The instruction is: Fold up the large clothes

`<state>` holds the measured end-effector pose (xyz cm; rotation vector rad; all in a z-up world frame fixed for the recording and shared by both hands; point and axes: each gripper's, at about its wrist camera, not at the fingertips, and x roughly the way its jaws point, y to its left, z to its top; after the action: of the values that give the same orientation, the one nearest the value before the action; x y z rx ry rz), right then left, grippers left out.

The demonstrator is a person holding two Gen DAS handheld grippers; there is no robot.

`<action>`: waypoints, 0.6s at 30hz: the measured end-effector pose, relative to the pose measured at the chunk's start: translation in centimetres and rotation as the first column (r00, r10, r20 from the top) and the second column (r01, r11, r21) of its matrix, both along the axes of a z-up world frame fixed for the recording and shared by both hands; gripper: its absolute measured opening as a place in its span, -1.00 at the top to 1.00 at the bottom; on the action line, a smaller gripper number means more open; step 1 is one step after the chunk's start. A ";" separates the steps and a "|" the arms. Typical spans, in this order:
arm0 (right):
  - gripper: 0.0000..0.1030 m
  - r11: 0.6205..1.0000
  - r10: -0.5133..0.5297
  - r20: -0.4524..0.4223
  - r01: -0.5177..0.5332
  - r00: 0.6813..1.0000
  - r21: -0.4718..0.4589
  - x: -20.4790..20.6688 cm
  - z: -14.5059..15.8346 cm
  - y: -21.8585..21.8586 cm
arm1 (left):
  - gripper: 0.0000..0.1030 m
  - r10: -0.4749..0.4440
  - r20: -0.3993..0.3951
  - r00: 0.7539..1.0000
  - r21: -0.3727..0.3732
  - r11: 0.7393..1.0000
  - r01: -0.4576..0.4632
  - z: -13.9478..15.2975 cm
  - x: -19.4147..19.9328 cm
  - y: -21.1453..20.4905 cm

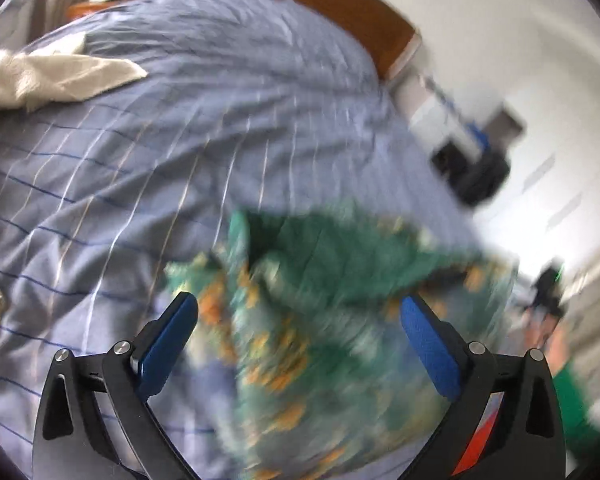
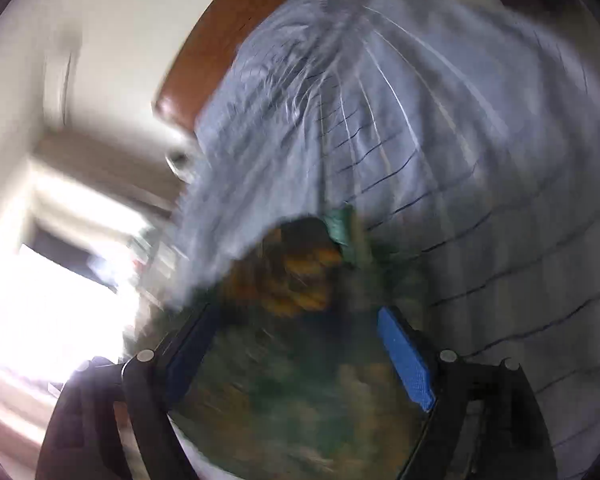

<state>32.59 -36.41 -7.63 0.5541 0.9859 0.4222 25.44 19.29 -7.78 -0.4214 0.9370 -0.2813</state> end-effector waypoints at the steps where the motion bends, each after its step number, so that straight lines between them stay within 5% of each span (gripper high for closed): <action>1: -0.66 0.992 0.059 0.008 -0.057 0.998 -0.113 -0.2 0.0 1.4 | -0.96 -0.031 -0.026 0.999 0.024 0.999 0.031 -1.0 0.0 -0.5; 4: -0.66 0.936 0.165 -0.029 -0.166 0.986 -0.310 -0.1 -1.4 4.6 | -0.95 -0.028 -0.088 0.996 0.077 0.996 0.035 -3.8 1.2 -2.5; 6: -0.66 0.913 0.127 -0.065 -0.142 0.990 -0.381 1.4 -3.4 5.9 | -0.93 0.020 -0.093 0.995 0.075 0.997 -0.014 -4.6 2.8 -3.8; 7: -0.64 0.915 0.098 -0.073 -0.118 0.993 -0.385 1.6 -3.9 5.7 | -0.73 0.047 -0.094 0.994 0.072 0.997 -0.040 -4.7 3.5 -4.4; 8: -0.46 0.924 0.075 -0.077 -0.099 0.994 -0.369 2.3 -4.4 6.0 | -0.29 0.064 -0.104 0.993 0.083 0.995 -0.055 -4.8 4.1 -4.9; 9: 0.19 0.934 0.058 -0.066 -0.078 0.996 -0.348 2.7 -4.6 6.3 | 0.02 0.085 -0.126 0.988 0.130 0.989 -0.069 -4.7 4.8 -5.5; 10: 0.48 0.928 0.044 -0.050 -0.059 0.998 -0.369 3.0 -4.2 6.9 | 0.67 0.098 -0.131 0.987 0.188 0.980 -0.072 -4.6 5.3 -5.9; 12: 0.69 0.911 0.047 -0.002 -0.043 0.999 -0.409 3.2 -2.4 7.9 | 0.78 0.114 -0.101 0.988 0.233 0.968 -0.088 -3.5 5.8 -5.9; 16: 0.72 0.858 0.058 0.151 0.028 0.987 -0.513 3.5 2.0 8.3 | 0.80 0.237 -0.010 0.971 0.257 0.940 -0.227 -1.9 6.2 -4.0; 18: 0.72 0.847 -0.003 0.159 0.087 0.987 -0.524 4.6 1.9 7.5 | 0.80 0.299 -0.029 0.954 0.268 0.921 -0.281 -3.6 7.0 -3.2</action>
<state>37.16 -28.94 -5.72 0.0387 0.8898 0.1300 32.48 16.09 -11.34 -0.3216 0.9504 0.1293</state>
